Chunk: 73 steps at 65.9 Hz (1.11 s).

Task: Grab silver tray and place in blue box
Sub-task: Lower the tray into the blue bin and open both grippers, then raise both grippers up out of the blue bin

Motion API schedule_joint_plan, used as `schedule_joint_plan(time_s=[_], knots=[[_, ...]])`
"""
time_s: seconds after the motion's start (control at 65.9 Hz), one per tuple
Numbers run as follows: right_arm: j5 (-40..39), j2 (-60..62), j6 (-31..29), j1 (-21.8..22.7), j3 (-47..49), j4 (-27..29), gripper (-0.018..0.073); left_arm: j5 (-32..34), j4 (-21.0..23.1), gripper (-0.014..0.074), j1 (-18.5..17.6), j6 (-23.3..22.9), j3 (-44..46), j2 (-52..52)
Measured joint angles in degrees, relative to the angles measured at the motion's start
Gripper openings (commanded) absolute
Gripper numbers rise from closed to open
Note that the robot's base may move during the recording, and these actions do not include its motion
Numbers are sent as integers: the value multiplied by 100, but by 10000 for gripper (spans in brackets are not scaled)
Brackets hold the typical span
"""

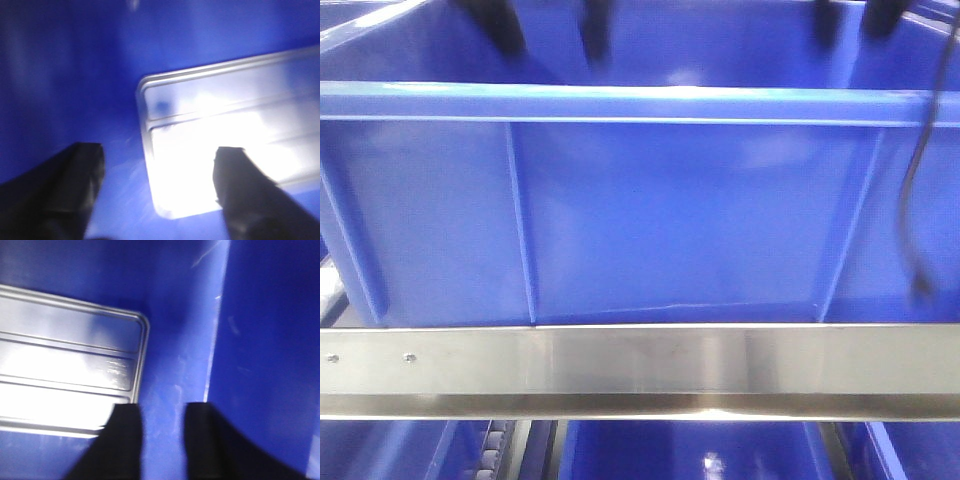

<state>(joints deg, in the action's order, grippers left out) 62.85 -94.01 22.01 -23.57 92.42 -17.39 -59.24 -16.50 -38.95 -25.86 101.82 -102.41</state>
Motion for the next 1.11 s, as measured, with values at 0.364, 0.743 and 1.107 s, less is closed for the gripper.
schedule_joint_plan(time_s=[0.364,0.743,1.107], knots=[[-478,1645,0,-362,-1410,-3,53,483,-372,-101,-435,15,-1983,1776],[-1698,4086,0,-656,-3338,-3,53,1523,-280,-105,-440,15,-4120,4145],[-2525,6739,-35,-656,-5265,-99,53,3037,-280,-105,-440,251,-5988,6571]])
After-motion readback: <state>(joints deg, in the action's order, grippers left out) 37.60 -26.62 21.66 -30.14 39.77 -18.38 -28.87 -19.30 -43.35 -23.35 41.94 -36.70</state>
